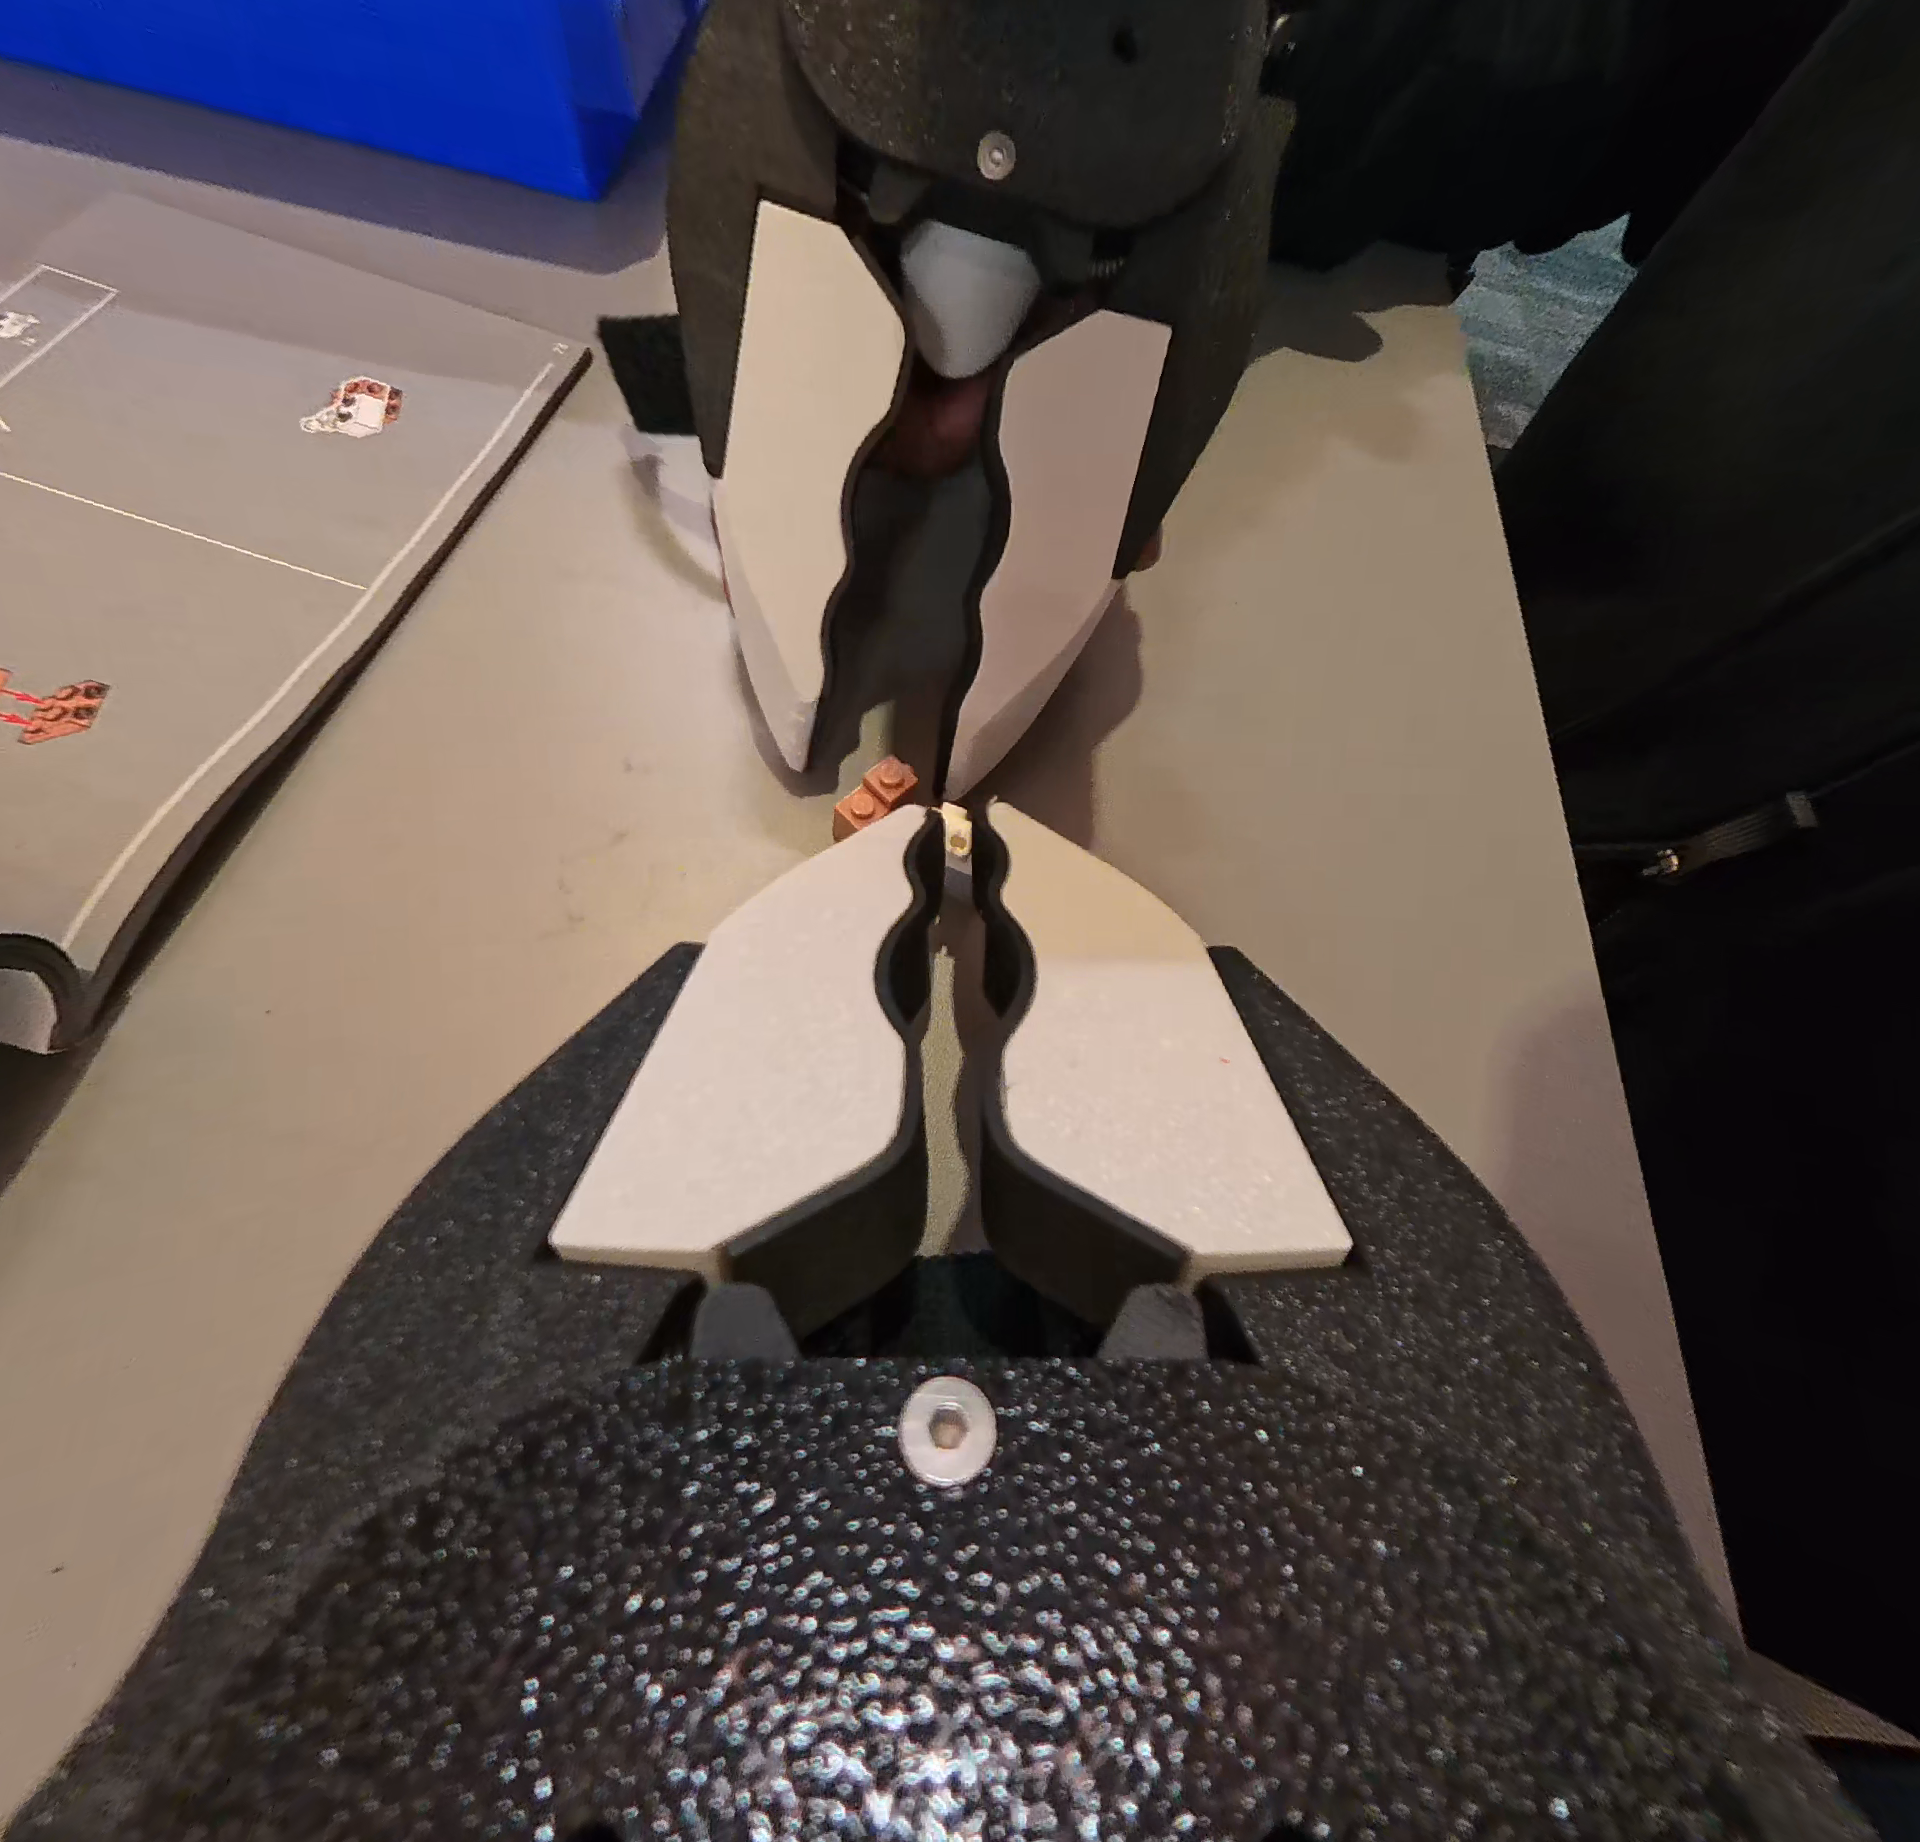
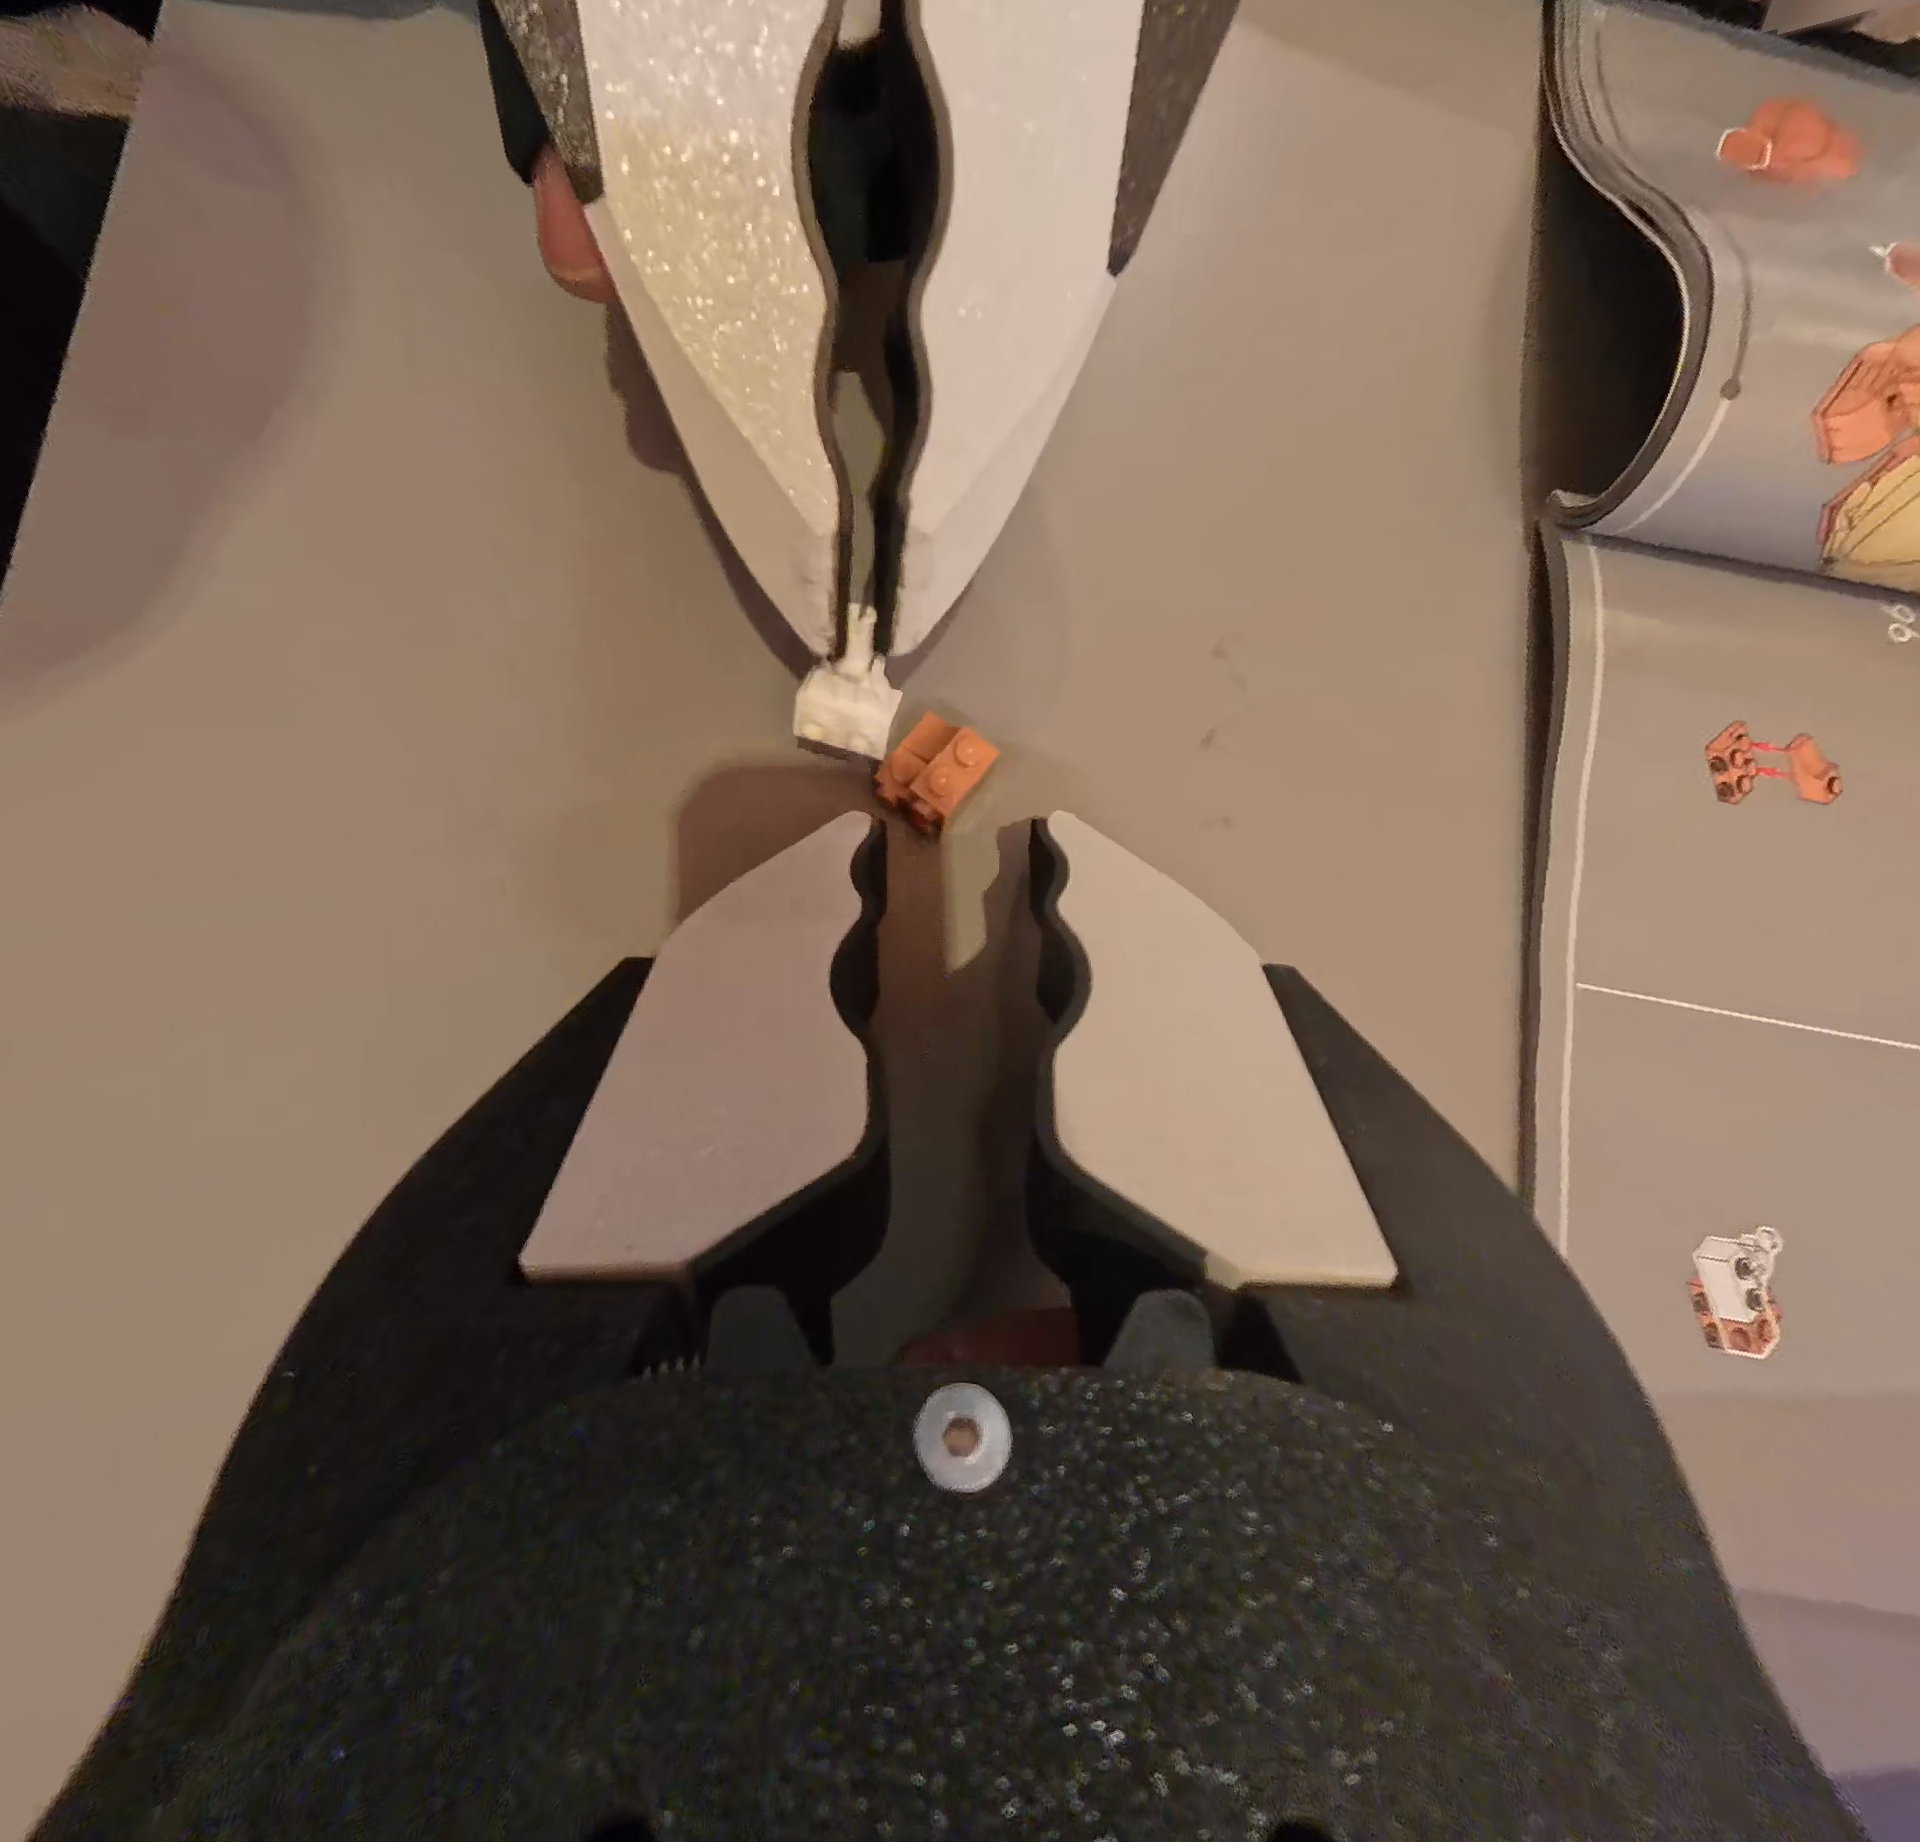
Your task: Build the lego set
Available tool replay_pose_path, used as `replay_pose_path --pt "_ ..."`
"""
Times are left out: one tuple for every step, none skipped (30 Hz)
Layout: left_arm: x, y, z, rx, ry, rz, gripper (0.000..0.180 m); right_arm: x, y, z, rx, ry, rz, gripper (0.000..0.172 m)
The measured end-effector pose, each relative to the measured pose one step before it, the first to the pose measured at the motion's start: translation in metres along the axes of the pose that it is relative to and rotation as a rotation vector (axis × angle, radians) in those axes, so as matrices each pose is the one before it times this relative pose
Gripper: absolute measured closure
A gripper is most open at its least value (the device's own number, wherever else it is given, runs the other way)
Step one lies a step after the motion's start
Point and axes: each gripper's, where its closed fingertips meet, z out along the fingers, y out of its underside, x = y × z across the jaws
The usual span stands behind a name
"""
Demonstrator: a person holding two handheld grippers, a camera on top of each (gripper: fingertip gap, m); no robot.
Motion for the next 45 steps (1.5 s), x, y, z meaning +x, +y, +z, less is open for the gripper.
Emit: replay_pose_path --pt "-0.00006 -0.00017 -0.00051 0.0030 0.0025 -0.0038 0.176 -0.00069 -0.00091 -0.00072 0.0088 -0.0121 0.0184 0.147" --pt "-0.00013 0.00010 -0.00046 0.0010 0.0016 -0.0030 0.176 -0.00009 -0.00108 -0.00080 0.0072 -0.0071 0.0182 0.147" --pt "-0.00026 0.00031 -0.00050 0.0004 -0.0001 -0.0035 0.176 -0.00026 -0.00116 -0.00053 0.0075 -0.0083 0.0195 0.148" --pt "-0.00041 -0.00015 -0.00056 0.0027 0.0005 -0.0045 0.176 -0.00028 -0.00130 -0.00029 0.0073 -0.0075 0.0170 0.149" --pt "-0.00020 -0.00039 -0.00068 0.0051 0.0019 -0.0043 0.176 0.00039 -0.00091 0.00006 0.0042 -0.0016 0.0118 0.151" --pt "-0.00039 -0.00042 -0.00063 0.0046 0.0009 -0.0057 0.176 0.00051 -0.00021 0.00037 -0.0005 0.0015 0.0062 0.152" --pt "-0.00056 -0.00039 -0.00057 0.0045 0.0004 -0.0074 0.176 0.00053 0.00027 0.00056 -0.0043 0.0029 0.0031 0.153" --pt "-0.00065 -0.00046 -0.00054 0.0049 -0.0005 -0.0077 0.176 0.00053 0.00052 0.00075 -0.0069 0.0036 0.0022 0.155" --pt "-0.00072 -0.00039 -0.00040 0.0039 -0.0003 -0.0081 0.176 0.00052 0.00049 0.00086 -0.0059 0.0040 0.0010 0.157" --pt "-0.00074 -0.00034 -0.00037 0.0032 -0.0010 -0.0083 0.176 0.00060 0.00060 0.00065 -0.0067 0.0054 -0.0001 0.161" --pt "-0.00081 -0.00049 -0.00036 0.0045 -0.0012 -0.0086 0.176 0.00059 0.00041 0.00054 -0.0041 0.0059 -0.0001 0.165" --pt "-0.00070 -0.00057 -0.00049 0.0049 -0.0008 -0.0089 0.176 0.00057 -0.00008 0.00019 0.0004 0.0053 0.0011 0.165" --pt "-0.00069 -0.00061 -0.00050 0.0056 -0.0010 -0.0083 0.176 0.00047 0.00003 -0.00003 0.0000 0.0035 0.0011 0.165" --pt "-0.00063 -0.00091 -0.00056 0.0075 -0.0004 -0.0094 0.176 0.00027 -0.00001 -0.00016 0.0005 0.0021 -0.0013 0.165" --pt "-0.00032 -0.00111 -0.00079 0.0108 0.0031 -0.0142 0.176 0.00074 -0.00011 -0.00031 0.0023 0.0073 -0.0056 0.163" --pt "-0.00034 -0.00175 -0.00110 0.0153 0.0041 -0.0175 0.176 0.00076 -0.00071 -0.00059 0.0071 0.0096 -0.0131 0.159" --pt "-0.00072 -0.00238 -0.00139 0.0210 0.0034 -0.0217 0.176 0.00015 -0.00125 -0.00111 0.0133 0.0104 -0.0243 0.157" --pt "-0.00090 -0.00307 -0.00166 0.0269 0.0034 -0.0297 0.176 0.00138 -0.00326 -0.00185 0.0270 0.0235 -0.0354 0.154" --pt "-0.00120 -0.00341 -0.00182 0.0303 0.0040 -0.0374 0.176 0.00270 -0.00488 -0.00289 0.0382 0.0387 -0.0464 0.152" --pt "-0.00090 -0.00387 -0.00198 0.0343 0.0079 -0.0408 0.176 0.00288 -0.00462 -0.00311 0.0358 0.0439 -0.0622 0.151" --pt "-0.00039 -0.00417 -0.00201 0.0375 0.0129 -0.0439 0.177 0.00229 -0.00476 -0.00326 0.0386 0.0429 -0.0718 0.150" --pt "-0.00066 -0.00451 -0.00187 0.0399 0.0119 -0.0500 0.176 0.00138 -0.00488 -0.00298 0.0411 0.0381 -0.0695 0.150" --pt "-0.00081 -0.00426 -0.00163 0.0379 0.0108 -0.0493 0.177 0.00079 -0.00411 -0.00217 0.0367 0.0345 -0.0660 0.150" --pt "-0.00079 -0.00401 -0.00157 0.0337 0.0076 -0.0441 0.177 0.00098 -0.00376 -0.00156 0.0332 0.0350 -0.0514 0.149" --pt "-0.00058 -0.00397 -0.00115 0.0329 0.0056 -0.0397 0.177 0.00203 -0.00307 -0.00072 0.0253 0.0380 -0.0369 0.149" --pt "0.00032 -0.00333 -0.00067 0.0293 0.0101 -0.0389 0.177 0.00269 -0.00226 0.00002 0.0172 0.0393 -0.0276 0.147" --pt "0.00098 -0.00206 0.00018 0.0226 0.0121 -0.0374 0.177 0.00296 -0.00178 0.00048 0.0114 0.0360 -0.0165 0.146" --pt "0.00125 -0.00119 0.00062 0.0173 0.0103 -0.0304 0.177 0.00225 -0.00191 0.00073 0.0115 0.0278 -0.0090 0.145" --pt "0.00144 -0.00073 0.00107 0.0145 0.0070 -0.0227 0.177 0.00076 -0.00245 0.00086 0.0144 0.0180 -0.0042 0.144" --pt "0.00147 0.00007 0.00140 0.0097 0.0056 -0.0177 0.177 -0.00029 -0.00238 0.00077 0.0141 0.0124 -0.0063 0.144" --pt "0.00076 0.00076 0.00149 0.0050 0.0002 -0.0143 0.177 -0.00034 -0.00224 0.00081 0.0108 0.0131 -0.0133 0.144" --pt "0.00055 0.00073 0.00124 0.0038 -0.0027 -0.0080 0.177 0.00087 -0.00174 0.00053 0.0049 0.0220 -0.0183 0.144" --pt "0.00078 0.00096 0.00117 0.0003 -0.0017 -0.0023 0.177 0.00155 -0.00157 0.00027 0.0019 0.0232 -0.0173 0.145" --pt "0.00089 0.00118 0.00087 -0.0017 -0.0001 0.0000 0.177 0.00033 -0.00113 0.00010 0.0011 0.0113 -0.0105 0.148" --pt "0.00064 0.00068 0.00048 0.0002 -0.0010 -0.0004 0.177 0.00048 -0.00096 -0.00017 0.0014 0.0092 -0.0062 0.152" --pt "0.00023 -0.00025 -0.00025 0.0048 -0.0006 0.0016 0.176 -0.00064 -0.00102 -0.00058 0.0048 0.0021 -0.0066 0.157" --pt "0.00123 0.00104 -0.00024 -0.0058 0.0080 0.0014 0.176 -0.00105 -0.00095 -0.00057 0.0052 -0.0020 -0.0064 0.157" --pt "0.00090 0.00132 -0.00008 -0.0078 0.0046 0.0045 0.176 -0.00101 -0.00081 -0.00078 0.0042 -0.0055 -0.0055 0.157" --pt "0.00109 0.00113 -0.00030 -0.0078 0.0038 0.0132 0.176 -0.00062 -0.00102 -0.00066 0.0058 -0.0053 -0.0046 0.157" --pt "0.00161 0.00163 -0.00044 -0.0137 0.0044 0.0261 0.176 -0.00143 -0.00085 -0.00048 0.0050 -0.0120 -0.0016 0.158" --pt "0.00122 0.00278 -0.00074 -0.0233 -0.0003 0.0360 0.174 -0.00195 -0.00080 -0.00046 0.0051 -0.0148 -0.0006 0.158" --pt "0.00054 0.00363 -0.00074 -0.0327 -0.0059 0.0451 0.172 -0.00246 -0.00025 -0.00036 0.0030 -0.0165 -0.0040 0.158" --pt "-0.00003 0.00366 -0.00058 -0.0343 -0.0096 0.0534 0.170 -0.00264 0.00061 0.00002 -0.0029 -0.0165 -0.0087 0.158" --pt "-0.00012 0.00350 -0.00048 -0.0318 -0.0121 0.0526 0.168 -0.00256 0.00098 0.00000 -0.0039 -0.0130 -0.0140 0.158" --pt "-0.00014 0.00390 -0.00011 -0.0337 -0.0090 0.0422 0.167 -0.00240 0.00043 0.00002 -0.0016 -0.0102 -0.0170 0.158"
